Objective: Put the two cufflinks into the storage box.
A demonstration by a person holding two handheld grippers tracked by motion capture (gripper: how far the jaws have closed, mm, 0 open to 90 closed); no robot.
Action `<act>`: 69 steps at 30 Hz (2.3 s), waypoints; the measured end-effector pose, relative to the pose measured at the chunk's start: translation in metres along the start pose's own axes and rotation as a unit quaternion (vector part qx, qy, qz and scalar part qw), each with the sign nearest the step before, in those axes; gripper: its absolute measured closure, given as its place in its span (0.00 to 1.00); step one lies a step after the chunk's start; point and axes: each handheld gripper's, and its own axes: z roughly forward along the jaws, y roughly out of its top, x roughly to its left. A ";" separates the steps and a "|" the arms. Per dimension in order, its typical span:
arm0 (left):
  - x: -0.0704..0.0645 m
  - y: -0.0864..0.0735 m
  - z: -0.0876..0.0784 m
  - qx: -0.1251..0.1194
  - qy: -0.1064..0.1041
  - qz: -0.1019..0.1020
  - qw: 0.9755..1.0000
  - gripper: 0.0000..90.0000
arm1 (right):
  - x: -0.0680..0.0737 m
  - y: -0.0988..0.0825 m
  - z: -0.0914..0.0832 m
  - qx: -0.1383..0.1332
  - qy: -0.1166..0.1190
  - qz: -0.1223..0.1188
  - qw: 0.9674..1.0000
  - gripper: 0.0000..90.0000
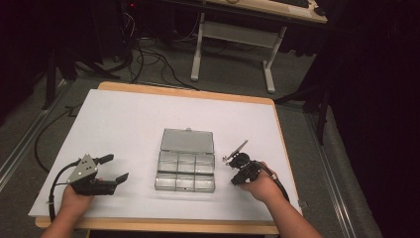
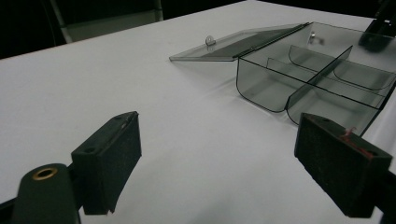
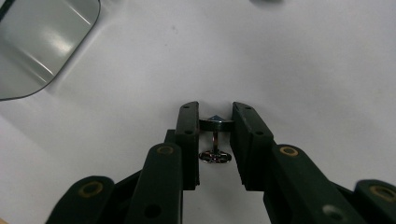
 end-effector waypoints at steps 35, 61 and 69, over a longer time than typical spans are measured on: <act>0.000 0.000 -0.001 0.000 -0.001 0.000 1.000 0.17 | 0.014 0.042 -0.044 -0.013 0.015 -0.032 0.999 0.82; 0.002 0.000 -0.001 -0.005 -0.003 -0.004 1.000 0.17 | 0.034 0.084 -0.046 -0.018 0.013 -0.085 0.996 0.82; 0.002 0.000 -0.001 -0.003 -0.005 -0.005 1.000 0.17 | 0.043 0.098 -0.034 -0.009 0.016 -0.089 0.996 0.82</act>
